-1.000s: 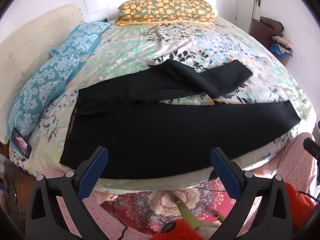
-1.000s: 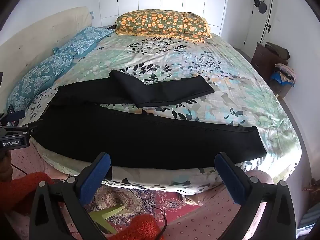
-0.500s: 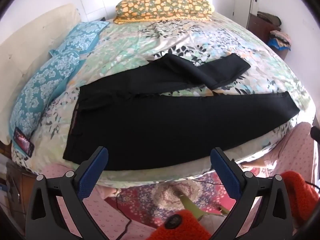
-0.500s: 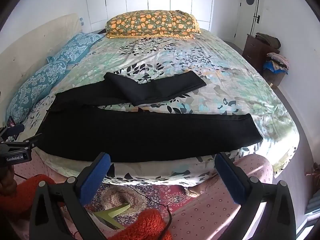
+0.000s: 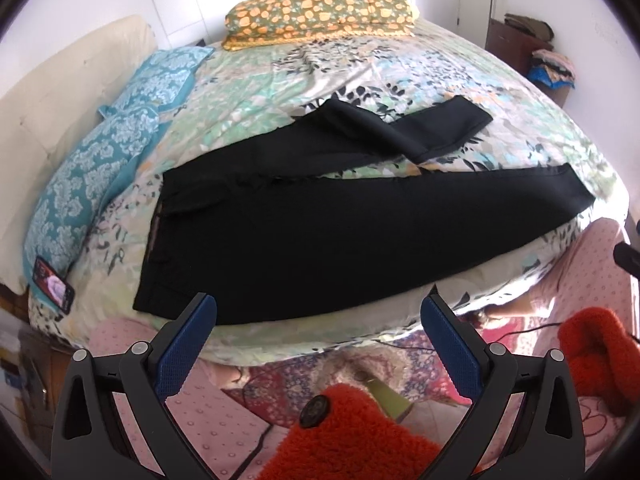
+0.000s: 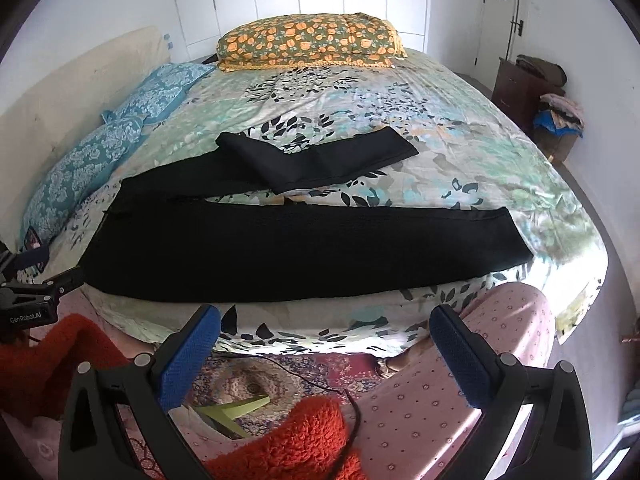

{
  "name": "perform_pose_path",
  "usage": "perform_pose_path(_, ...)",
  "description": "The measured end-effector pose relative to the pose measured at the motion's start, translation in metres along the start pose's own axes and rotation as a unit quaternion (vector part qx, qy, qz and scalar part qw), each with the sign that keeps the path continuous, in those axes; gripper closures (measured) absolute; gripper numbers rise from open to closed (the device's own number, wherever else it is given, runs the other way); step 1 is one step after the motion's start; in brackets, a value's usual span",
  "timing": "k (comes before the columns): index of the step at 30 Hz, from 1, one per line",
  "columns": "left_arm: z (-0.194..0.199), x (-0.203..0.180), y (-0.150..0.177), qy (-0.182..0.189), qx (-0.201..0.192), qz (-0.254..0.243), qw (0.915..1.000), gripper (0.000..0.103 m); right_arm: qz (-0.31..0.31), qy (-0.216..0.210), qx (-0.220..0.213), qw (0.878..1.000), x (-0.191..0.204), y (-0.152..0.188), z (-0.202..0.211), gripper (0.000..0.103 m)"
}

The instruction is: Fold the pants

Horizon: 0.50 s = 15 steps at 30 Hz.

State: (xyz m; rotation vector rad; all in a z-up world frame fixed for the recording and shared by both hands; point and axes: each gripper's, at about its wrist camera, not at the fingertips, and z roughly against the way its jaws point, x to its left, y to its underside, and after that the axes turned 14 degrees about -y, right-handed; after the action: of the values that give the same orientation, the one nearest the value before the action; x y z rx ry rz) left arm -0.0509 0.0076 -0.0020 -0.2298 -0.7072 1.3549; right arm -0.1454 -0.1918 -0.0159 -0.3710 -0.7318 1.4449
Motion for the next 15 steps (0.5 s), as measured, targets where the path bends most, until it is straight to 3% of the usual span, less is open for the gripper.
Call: perform_pose_path(15, -0.0034, 0.0090, 0.0059, 0.002, 0.005, 0.021, 0.9998, 0.001, -0.004, -0.005, 0.000, 1.000, -0.0016, 0.0005, -0.0025, 0.000)
